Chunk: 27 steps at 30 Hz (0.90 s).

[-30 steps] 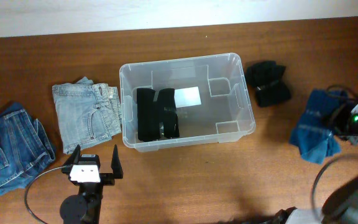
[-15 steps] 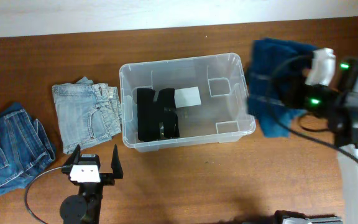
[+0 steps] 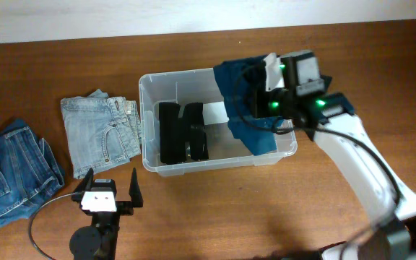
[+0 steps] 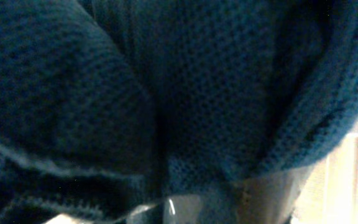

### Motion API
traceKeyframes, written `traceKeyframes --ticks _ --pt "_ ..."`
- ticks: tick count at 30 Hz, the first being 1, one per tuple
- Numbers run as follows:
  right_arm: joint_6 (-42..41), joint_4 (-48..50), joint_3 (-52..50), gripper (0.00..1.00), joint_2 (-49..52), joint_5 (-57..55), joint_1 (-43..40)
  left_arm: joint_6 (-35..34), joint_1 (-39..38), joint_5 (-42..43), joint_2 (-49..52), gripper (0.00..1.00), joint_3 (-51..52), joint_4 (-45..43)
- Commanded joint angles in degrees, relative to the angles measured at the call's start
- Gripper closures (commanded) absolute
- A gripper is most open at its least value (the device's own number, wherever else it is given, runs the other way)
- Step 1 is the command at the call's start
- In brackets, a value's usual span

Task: Pack container
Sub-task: 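Lift the teal sweater and carry it into the container, then press the teal sweater down beside the black clothes and release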

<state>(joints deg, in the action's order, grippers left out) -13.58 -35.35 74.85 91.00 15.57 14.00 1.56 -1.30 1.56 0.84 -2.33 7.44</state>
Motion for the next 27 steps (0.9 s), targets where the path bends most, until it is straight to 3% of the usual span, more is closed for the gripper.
traceKeyframes --ticks 1,13,14,16,17,21,27 --pt "-1.53 1.66 1.22 0.70 3.06 -2.75 0.28 0.87 0.35 0.61 -0.39 0.01 0.46 -0.22" --pt "-1.95 1.75 1.22 0.69 10.54 -0.17 0.28 0.87 0.35 0.61 -0.39 0.00 0.46 -0.20" --pt "-1.92 1.46 1.22 0.63 10.54 -0.17 0.28 0.87 0.35 0.61 -0.39 0.01 0.46 -0.22" --pt "-1.66 0.44 1.22 0.36 10.54 -0.22 0.28 0.87 0.35 0.61 -0.39 0.01 0.46 -0.22" --pt "-1.09 0.07 1.22 0.27 10.54 -0.22 0.31 0.87 0.35 0.61 -0.37 0.01 0.46 -0.22" --pt "1.40 -0.11 1.25 0.02 10.51 -1.14 0.28 0.87 0.35 0.61 -0.39 0.00 0.46 -0.22" --pt "9.46 -1.84 4.68 0.01 10.19 -3.78 0.31 0.87 0.35 0.61 -0.39 0.01 0.46 -0.22"
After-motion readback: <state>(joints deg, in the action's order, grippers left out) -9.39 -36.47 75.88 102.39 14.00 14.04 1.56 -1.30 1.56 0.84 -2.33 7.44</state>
